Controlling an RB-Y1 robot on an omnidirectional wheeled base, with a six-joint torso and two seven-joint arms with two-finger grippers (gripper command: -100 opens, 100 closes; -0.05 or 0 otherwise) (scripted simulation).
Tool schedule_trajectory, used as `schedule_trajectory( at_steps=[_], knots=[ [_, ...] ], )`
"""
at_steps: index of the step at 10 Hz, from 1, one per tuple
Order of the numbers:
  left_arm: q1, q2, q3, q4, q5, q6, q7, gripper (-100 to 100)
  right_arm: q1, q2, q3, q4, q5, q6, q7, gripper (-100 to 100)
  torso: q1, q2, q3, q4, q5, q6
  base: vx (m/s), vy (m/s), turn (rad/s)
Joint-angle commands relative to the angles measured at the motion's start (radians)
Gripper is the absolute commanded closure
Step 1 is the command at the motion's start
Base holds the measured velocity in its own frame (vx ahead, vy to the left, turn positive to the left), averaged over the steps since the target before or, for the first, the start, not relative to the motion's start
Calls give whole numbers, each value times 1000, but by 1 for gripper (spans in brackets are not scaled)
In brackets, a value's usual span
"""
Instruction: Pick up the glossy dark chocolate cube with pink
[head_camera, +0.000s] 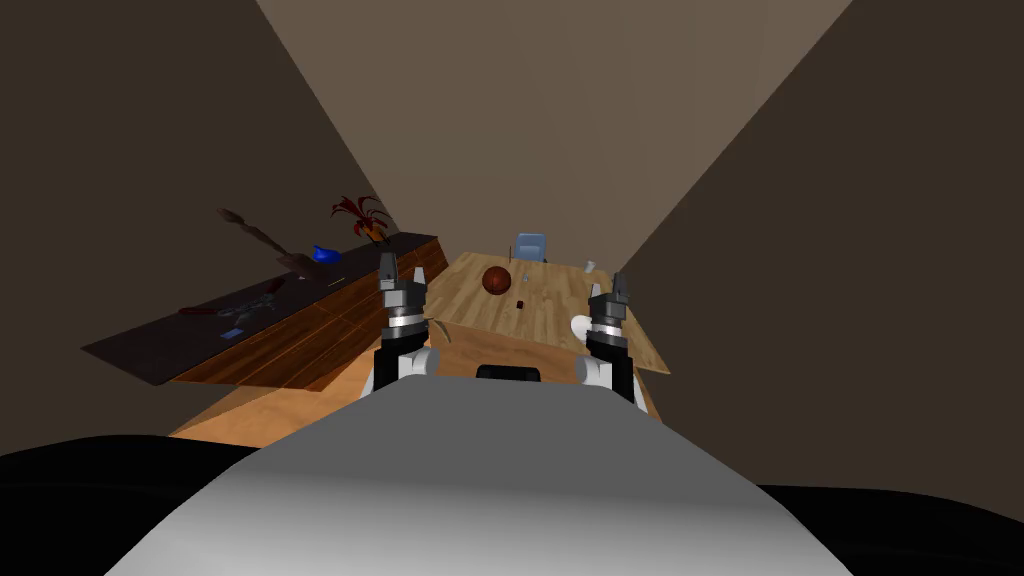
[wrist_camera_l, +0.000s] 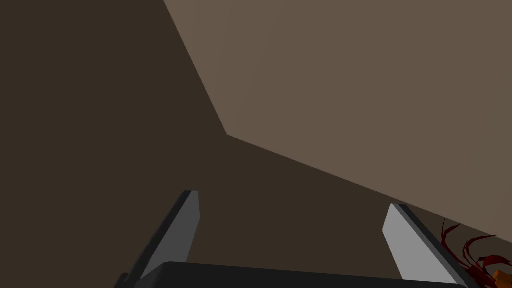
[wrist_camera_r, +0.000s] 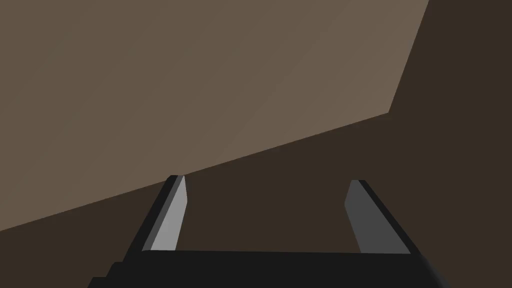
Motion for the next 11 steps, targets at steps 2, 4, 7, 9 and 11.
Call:
schedule_trajectory(
  at_steps=[2,4,7,9,11],
  knots=[
    [0,0,0,0,0,0,0,0,-16,-60,0,29,21,14,-8,-100,0,0,0,0,0,0,-6,-8,72],
    [0,0,0,0,0,0,0,0,-39,-107,0,70,51,33,-21,-100,-2,0,0,0,0,0,-14,-19,99],
    [0,0,0,0,0,0,0,0,-87,-164,-2,156,117,74,-51,-100,-2,1,1,0,0,0,-24,-25,148],
    [0,0,0,0,0,0,0,0,-106,-180,-3,190,144,91,-63,-100,-3,1,1,0,-1,0,-27,-28,140],
    [0,0,0,0,0,0,0,0,-149,-208,-5,258,203,126,-90,-100,-1,1,0,0,0,0,-25,-21,166]
  ],
)
